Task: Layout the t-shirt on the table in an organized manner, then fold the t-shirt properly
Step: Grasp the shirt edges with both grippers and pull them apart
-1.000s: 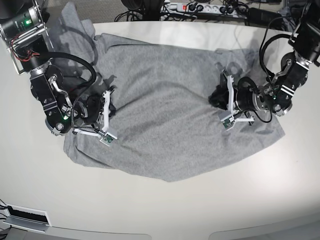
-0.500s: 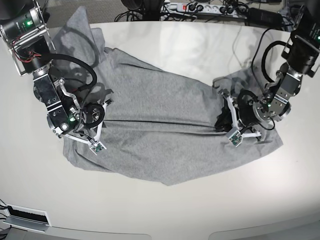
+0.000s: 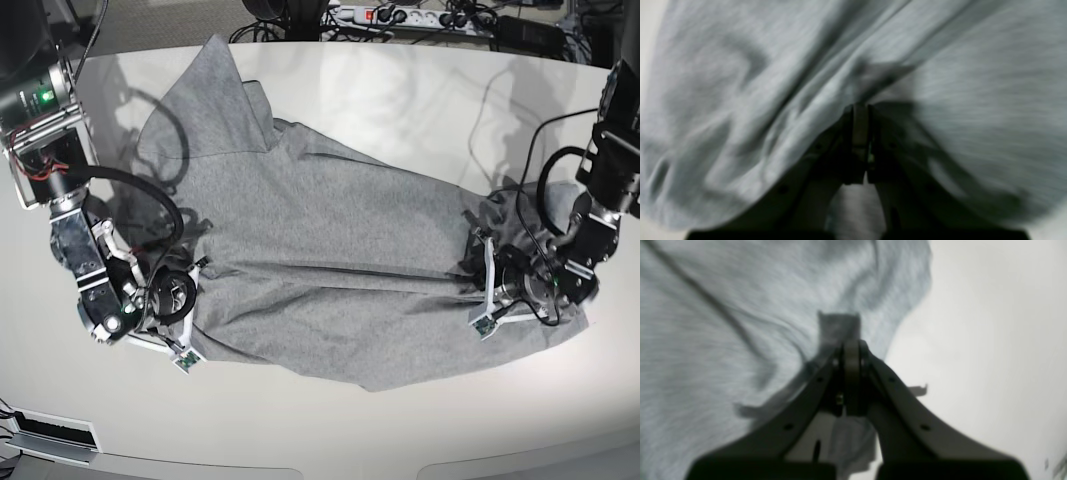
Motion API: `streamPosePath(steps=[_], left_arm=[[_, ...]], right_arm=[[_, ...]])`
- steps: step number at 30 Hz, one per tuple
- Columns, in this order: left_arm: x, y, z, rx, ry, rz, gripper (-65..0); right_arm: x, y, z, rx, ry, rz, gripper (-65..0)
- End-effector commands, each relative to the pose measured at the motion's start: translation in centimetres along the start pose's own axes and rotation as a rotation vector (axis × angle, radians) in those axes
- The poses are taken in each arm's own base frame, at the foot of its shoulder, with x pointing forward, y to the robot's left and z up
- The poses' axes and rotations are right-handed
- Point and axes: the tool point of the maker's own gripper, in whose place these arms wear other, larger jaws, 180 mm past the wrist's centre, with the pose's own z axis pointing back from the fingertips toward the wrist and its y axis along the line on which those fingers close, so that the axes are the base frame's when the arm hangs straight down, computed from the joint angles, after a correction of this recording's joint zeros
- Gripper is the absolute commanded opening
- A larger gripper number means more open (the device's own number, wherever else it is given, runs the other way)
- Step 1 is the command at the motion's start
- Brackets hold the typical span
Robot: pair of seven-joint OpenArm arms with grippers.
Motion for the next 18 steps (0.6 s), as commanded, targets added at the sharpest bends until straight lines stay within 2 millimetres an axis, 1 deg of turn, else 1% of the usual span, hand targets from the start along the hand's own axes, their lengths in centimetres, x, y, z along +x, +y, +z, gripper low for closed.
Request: streamPosePath(steps=[1, 3, 5, 7, 8, 12, 15, 18], left_arm=[[1.6, 0.9, 1.2, -0.017, -0.033, -0.008, -65.0], [1.8, 0.8, 1.5, -0.042, -0.024, 0.042, -65.0], [1.7, 0.3, 1.7, -0.074, -0.012, 0.091, -65.0], [1.4, -0.1, 1.9, -0.101, 0.01, 0.123, -65.0], [1.3, -0.3, 2.0, -0.113, 0.014, 0.138, -65.0], [1.5, -0.4, 2.9, -0.16, -0.054, 0.243, -65.0], [1.5, 0.2, 4.0, -0.181, -0.12, 0.328, -65.0], [1.6, 1.4, 5.3, -0.176, -0.172, 0.389, -65.0]], right_arm=[[1.7, -0.6, 1.0, 0.023, -0.042, 0.016, -65.0], [1.7, 1.4, 1.1, 0.13, -0.041, 0.05, -65.0], [1.1, 3.1, 1.3, 0.226, -0.02, 0.059, -65.0], [0.2, 4.3, 1.5, 0.287, 0.011, 0.044, -65.0], [0.0, 4.5, 1.5, 0.3, 0.017, 0.032, -65.0], [-1.6, 4.0, 0.9, 0.268, 0.045, -0.076, -65.0], [-3.6, 4.0, 0.5, 0.253, 0.075, -0.149, -65.0], [-5.6, 4.1, 0.3, 0.275, 0.076, -0.25, -65.0]])
